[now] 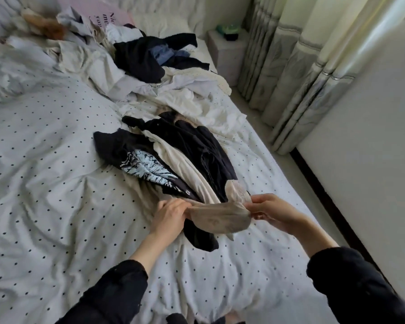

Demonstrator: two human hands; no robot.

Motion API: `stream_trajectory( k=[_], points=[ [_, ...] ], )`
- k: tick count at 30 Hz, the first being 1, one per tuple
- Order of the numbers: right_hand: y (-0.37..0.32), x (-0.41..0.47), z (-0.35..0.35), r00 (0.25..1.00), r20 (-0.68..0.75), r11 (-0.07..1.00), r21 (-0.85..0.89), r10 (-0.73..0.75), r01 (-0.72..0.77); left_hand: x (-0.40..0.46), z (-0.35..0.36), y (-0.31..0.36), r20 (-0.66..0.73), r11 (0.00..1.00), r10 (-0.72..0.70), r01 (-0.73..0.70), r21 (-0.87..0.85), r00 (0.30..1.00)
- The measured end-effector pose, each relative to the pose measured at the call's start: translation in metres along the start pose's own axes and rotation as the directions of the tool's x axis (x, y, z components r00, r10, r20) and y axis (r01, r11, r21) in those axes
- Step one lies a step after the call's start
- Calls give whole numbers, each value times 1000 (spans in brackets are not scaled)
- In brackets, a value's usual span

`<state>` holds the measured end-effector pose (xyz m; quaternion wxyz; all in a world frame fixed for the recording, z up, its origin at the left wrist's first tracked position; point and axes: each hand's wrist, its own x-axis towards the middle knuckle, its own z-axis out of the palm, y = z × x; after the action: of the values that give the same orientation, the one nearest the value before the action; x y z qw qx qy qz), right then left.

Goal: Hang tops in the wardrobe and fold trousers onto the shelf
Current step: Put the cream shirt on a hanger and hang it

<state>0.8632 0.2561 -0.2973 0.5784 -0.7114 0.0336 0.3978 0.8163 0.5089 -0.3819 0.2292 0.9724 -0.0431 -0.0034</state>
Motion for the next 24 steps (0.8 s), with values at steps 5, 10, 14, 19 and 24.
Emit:
stream_trajectory(
  k=[5,10,14,19,24],
  points=[
    [19,-48,-31,949,-315,998,58,-4,24,-1,-13,57,-79,981,165,-155,116,983],
    [45,-83,-49,814,-580,999,20,-26,47,-5,-12,105,-8,955,253,-249,162,967],
    [77,-122,-50,854,-519,999,-37,-41,25,-11,-10,153,-6,946,296,-292,142,955],
    [111,-175,-53,859,-458,911,-413,-229,23,-37,-9,244,-127,889,457,-449,85,880],
    [135,-218,-65,782,-524,933,-299,-337,201,-54,-6,322,-231,808,582,-587,52,780]
  ],
)
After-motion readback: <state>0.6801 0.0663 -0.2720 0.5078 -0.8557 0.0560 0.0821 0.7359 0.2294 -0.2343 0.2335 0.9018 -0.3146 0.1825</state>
